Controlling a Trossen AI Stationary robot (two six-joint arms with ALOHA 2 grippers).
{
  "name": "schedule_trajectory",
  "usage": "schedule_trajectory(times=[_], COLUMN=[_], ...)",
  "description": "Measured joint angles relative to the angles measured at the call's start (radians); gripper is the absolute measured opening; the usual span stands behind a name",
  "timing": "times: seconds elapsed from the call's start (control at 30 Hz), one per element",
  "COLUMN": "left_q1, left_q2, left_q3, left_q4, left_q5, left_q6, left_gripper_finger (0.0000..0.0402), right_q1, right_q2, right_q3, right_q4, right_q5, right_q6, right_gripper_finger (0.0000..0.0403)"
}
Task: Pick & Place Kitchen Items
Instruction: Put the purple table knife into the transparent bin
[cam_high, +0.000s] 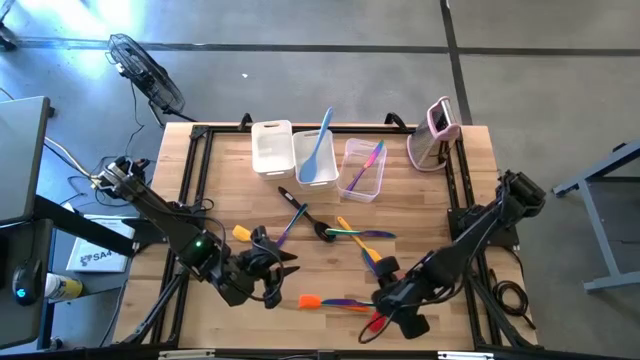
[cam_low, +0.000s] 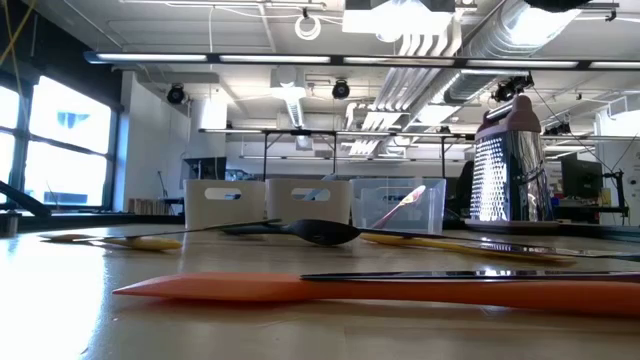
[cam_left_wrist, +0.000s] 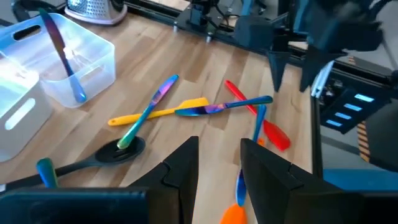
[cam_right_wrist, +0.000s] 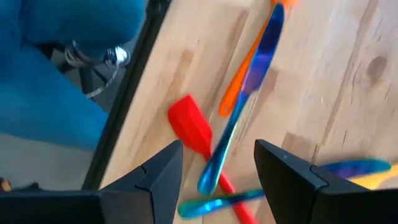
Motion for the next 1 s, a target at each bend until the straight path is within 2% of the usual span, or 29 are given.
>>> schedule_trajectory(times=[0.47, 0.67, 1.0], left_q1=[0.000, 0.000, 0.000], left_q2=[0.006, 0.006, 0.006], left_q3=[0.000, 0.000, 0.000], left_q4=[-0.002, 0.002, 0.002], left_q5=[0.085, 0.086, 0.088], left_q6=[0.000, -0.011, -0.008], left_gripper_finger=[0.0116, 0.0116, 0.0116], right_q1=[0.005, 0.035, 0.056], right_q2=[0.021, 0.092, 0.198], right_q3=[-0.001, -0.013, -0.013], right_q4=[0.040, 0.065, 0.102], right_q5=[0.166, 0.188, 0.188], right_q6=[0.214, 0.282, 0.288], right_gripper_finger=[0.0192, 0.0192, 0.0192])
